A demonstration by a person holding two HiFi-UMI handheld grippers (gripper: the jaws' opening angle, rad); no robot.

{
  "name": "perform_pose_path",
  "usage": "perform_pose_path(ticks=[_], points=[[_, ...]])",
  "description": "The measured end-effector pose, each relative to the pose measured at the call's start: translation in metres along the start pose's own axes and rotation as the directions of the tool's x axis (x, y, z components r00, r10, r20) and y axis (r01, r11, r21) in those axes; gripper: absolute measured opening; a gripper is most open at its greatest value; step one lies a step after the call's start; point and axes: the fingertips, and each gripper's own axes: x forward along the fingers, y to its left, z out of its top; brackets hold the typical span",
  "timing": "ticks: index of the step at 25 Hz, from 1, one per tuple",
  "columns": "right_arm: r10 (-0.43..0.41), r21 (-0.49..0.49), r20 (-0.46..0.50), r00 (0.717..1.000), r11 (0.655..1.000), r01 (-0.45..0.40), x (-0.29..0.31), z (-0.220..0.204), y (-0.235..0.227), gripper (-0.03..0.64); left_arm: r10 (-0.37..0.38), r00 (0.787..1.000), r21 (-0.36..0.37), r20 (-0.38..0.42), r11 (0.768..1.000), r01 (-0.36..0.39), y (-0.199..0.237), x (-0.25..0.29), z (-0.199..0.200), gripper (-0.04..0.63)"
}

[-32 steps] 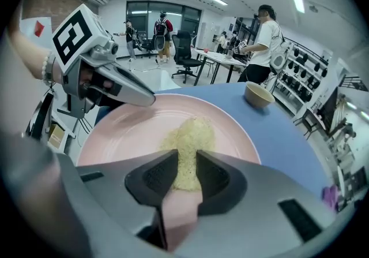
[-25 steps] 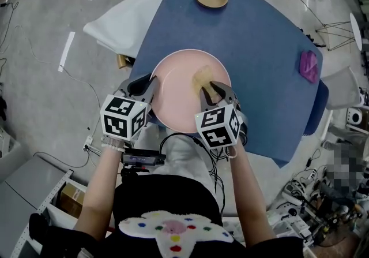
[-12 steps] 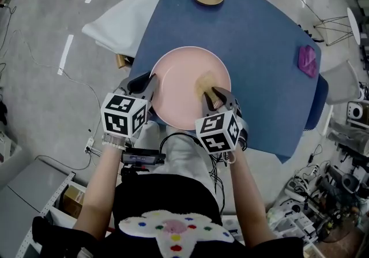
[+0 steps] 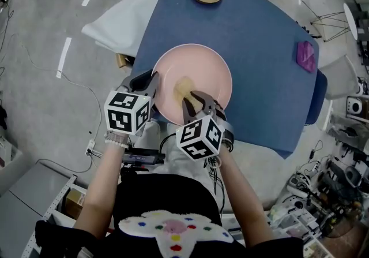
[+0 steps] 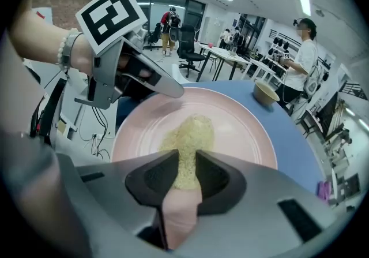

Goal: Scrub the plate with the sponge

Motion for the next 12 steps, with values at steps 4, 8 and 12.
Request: perform_pose_path(ticks=[4,8,12], points=[[0.025,-0.033,0.019,0.999,0.999,-0.025,0.005,0.015,0.016,0.098,-0.003,1.000,-0.002,-0.003,1.000,0.003,0.001,0.000,0.001,0.055],[0.067,-0.067,0.043,0.997,0.996,-0.064,0.007,0.026,0.032,0.100,-0.004,1.000,-0.004,-0.005,1.000,0.004,0.001,0.000,0.001,0.055],[0.108,-0.098,0.034,0.994,0.990,-0.104,0.004,0.021,0.041,0.100,0.000,1.000,-0.001,-0.003,1.000,0.000,0.000,0.000,0.000,0.055]])
